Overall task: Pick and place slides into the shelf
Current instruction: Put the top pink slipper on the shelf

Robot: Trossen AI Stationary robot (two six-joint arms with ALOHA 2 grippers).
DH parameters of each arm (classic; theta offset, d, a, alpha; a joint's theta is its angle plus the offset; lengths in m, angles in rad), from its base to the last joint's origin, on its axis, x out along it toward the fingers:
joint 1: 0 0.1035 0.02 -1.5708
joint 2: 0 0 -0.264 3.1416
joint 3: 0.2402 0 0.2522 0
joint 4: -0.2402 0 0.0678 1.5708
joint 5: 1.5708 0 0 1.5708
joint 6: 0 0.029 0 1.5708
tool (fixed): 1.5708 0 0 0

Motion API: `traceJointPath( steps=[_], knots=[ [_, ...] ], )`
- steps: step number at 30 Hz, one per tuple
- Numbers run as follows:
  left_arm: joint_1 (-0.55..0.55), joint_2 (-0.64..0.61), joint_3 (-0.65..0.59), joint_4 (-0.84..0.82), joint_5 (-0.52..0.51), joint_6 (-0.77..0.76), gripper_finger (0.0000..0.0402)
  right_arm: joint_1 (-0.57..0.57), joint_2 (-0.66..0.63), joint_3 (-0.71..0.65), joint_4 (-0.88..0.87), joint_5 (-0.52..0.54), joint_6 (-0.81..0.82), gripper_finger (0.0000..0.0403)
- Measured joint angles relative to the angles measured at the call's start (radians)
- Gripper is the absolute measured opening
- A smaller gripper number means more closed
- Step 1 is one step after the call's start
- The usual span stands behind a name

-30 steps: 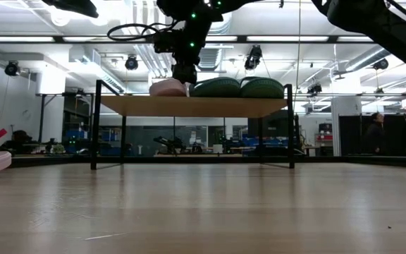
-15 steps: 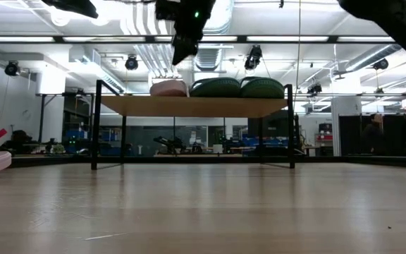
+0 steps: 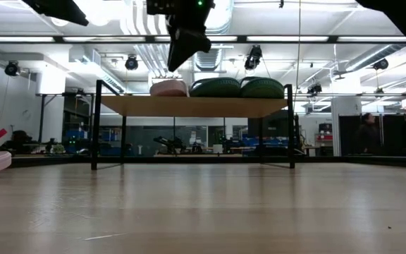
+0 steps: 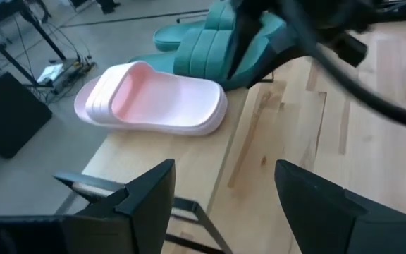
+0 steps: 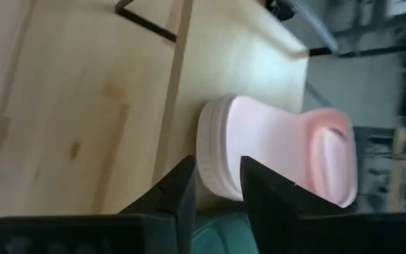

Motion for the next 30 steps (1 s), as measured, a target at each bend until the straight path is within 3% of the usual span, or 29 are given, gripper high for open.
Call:
traceJointPath(
  steps=[6, 11, 21, 30],
  knots=[
    [0.000, -0.015, -0.003, -0.002, 0.003, -0.024, 0.0228, 0.032, -0.003, -0.079, 0.074, 0.135, -0.089, 0.0102],
    [0.000, -0.018, -0.003, -0.002, 0.006, -0.024, 0.0228, 0.025, -0.003, -0.113, 0.081, 0.146, -0.097, 0.0119],
    [0.000, -0.019, -0.003, -0.002, 0.007, -0.024, 0.0228, 0.023, -0.003, -0.121, 0.092, 0.118, -0.106, 0.0210],
    [0.000, -0.019, -0.012, -0.002, 0.007, -0.024, 0.0228, -0.005, 0.002, -0.124, 0.138, 0.122, -0.117, 0.0212]
  ],
)
